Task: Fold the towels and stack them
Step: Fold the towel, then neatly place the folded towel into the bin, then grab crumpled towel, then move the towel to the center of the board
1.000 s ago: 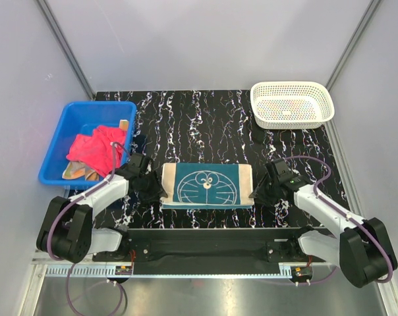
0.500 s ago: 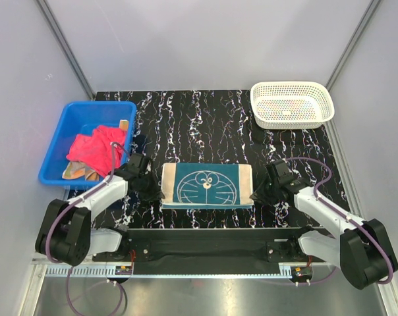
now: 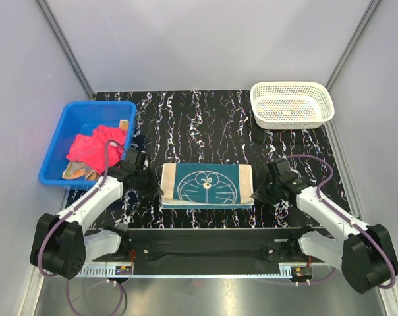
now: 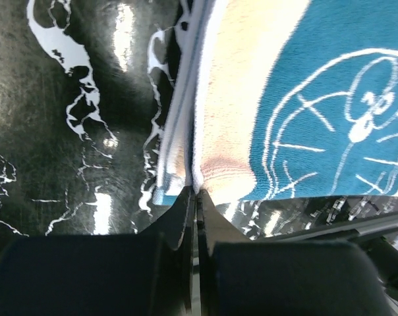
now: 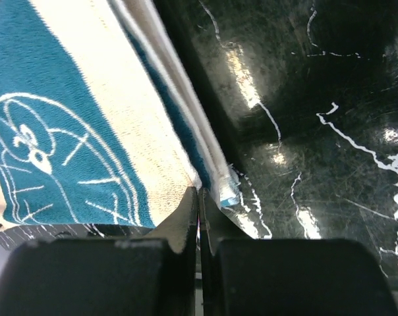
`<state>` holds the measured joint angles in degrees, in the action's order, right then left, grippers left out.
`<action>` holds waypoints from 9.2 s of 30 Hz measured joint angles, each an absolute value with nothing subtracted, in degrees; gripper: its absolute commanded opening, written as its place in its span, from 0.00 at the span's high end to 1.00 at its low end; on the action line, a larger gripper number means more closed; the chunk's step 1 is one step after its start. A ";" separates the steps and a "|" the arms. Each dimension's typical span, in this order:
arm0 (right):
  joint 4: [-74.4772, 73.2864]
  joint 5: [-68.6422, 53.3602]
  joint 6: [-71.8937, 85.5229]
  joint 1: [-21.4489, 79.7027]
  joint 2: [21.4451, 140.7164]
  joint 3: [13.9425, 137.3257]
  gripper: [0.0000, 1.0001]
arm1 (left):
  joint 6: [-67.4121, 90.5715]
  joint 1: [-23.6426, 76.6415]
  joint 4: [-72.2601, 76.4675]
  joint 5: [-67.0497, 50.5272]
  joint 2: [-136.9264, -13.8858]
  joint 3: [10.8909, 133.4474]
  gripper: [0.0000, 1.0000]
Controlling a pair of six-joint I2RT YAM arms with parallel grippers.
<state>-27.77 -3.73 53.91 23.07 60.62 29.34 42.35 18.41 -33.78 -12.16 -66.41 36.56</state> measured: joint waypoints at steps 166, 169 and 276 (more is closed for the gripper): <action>-40.88 -2.81 2.74 -16.99 149.71 152.38 1.00 | 19.68 23.99 -38.46 1.06 -69.67 60.82 0.44; -39.86 -0.91 2.07 -17.17 150.98 152.40 1.00 | 19.68 23.99 -38.44 0.47 -69.93 60.84 0.44; -38.22 10.41 17.91 25.12 72.55 67.35 0.05 | 37.06 44.77 -23.20 -16.27 -85.17 58.06 0.51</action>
